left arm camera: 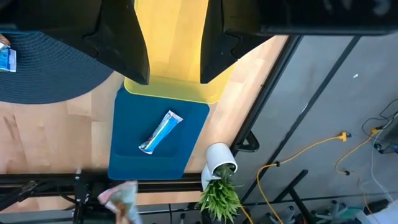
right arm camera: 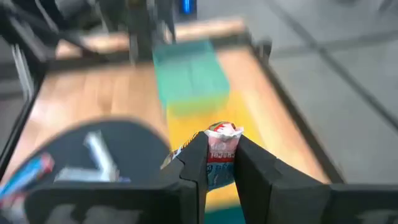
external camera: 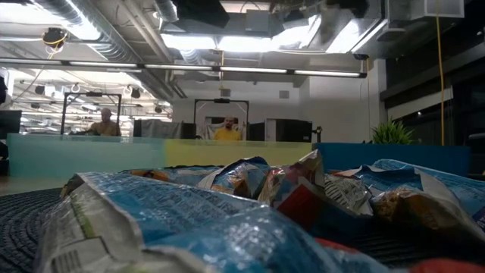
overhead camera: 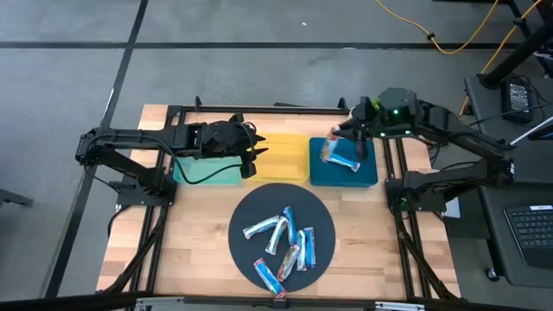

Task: Pick and place Granola Bars by type
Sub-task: Put the red granola bar into the blue bin

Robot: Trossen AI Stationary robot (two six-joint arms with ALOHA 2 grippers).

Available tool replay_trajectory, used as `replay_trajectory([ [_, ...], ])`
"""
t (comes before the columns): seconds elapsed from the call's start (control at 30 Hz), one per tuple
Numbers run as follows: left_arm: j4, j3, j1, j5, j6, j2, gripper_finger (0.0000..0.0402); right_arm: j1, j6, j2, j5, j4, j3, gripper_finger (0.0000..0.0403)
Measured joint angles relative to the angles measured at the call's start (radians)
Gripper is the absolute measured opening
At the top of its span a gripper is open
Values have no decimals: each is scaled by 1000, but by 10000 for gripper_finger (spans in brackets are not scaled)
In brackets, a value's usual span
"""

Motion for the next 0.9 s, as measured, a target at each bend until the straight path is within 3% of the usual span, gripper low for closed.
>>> replay_trajectory([
  [0.23, 0, 0, 0, 4, -4, 0, 136, 0, 29, 1, 60, -334, 159, 70],
  [0.47, 1, 0, 1, 3, 19, 0, 134, 0, 29, 7, 131, -381, 176, 70],
  [0.63, 1, 0, 1, 2, 14, 0, 136, -4, 15, 29, 187, -377, 88, 70],
  [0.9, 2, 0, 0, 2, 6, 0, 133, -37, -4, 41, 173, -296, -160, 70],
])
